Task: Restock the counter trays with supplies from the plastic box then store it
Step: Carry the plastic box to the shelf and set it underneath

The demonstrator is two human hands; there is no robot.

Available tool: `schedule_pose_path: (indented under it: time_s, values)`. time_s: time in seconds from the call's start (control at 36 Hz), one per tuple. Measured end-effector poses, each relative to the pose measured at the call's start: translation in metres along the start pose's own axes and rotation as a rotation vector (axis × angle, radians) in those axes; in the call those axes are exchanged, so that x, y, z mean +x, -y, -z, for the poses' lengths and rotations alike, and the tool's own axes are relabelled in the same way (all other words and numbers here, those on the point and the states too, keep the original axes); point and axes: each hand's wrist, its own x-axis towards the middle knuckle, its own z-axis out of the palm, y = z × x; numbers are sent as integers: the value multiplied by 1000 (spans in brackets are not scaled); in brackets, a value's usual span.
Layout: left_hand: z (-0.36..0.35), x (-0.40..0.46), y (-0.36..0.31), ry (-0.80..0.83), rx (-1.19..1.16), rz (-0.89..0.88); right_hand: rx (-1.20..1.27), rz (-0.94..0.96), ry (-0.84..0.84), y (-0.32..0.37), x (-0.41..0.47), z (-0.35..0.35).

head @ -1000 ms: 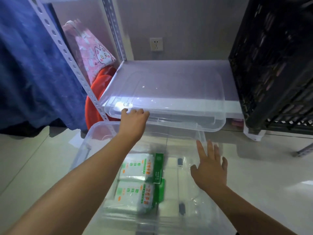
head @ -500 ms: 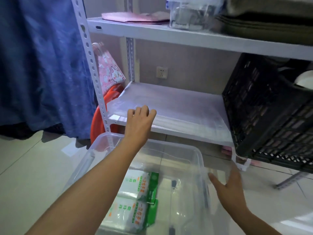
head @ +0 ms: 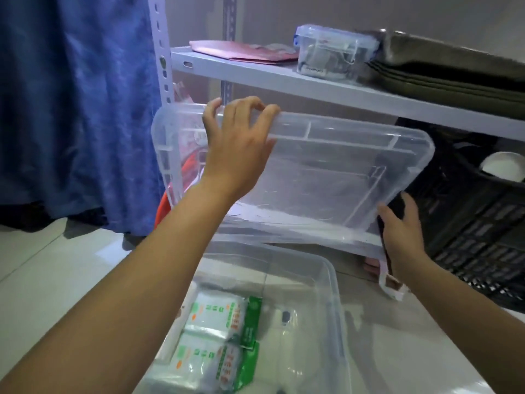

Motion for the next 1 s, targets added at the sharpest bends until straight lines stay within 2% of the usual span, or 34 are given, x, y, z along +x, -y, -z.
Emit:
schedule_pose_path:
  time_s: [0.19,0.31,0.47,0.53,0.61,0.69,0.78,0.81,0.92,1.0]
  values:
    - [1,6,13,72,-43,51,-101,121,-94,-11,-22,2]
    - [-12,-4,33,284,-115,85,-261,141,-105,-22,-40,9]
    - [-52,-59,54,648,-249,165,-311,-71,109,-54,-80,20]
    - [-67,-81,58,701,-248,167,-361,-146,169,-63,-97,23]
    - [-87,-108,57,754,-169,222,-480,-119,258,-76,-125,24]
    - [-100,-140,47,1051,-97,274,-797,-111,369,-96,-144,19]
    - [-104,-178,38,1351,-33,285,-907,-174,526,-111,-162,10]
    - [-104,-188,36,1385,-5,261,-929,-156,537,-114,-169,8]
    - [-103,-201,42,1345,-7,265,-1018,-29,536,-117,-184,11]
    - [-103,-200,50,1302,-13,271,-895,-23,543,-118,-188,12]
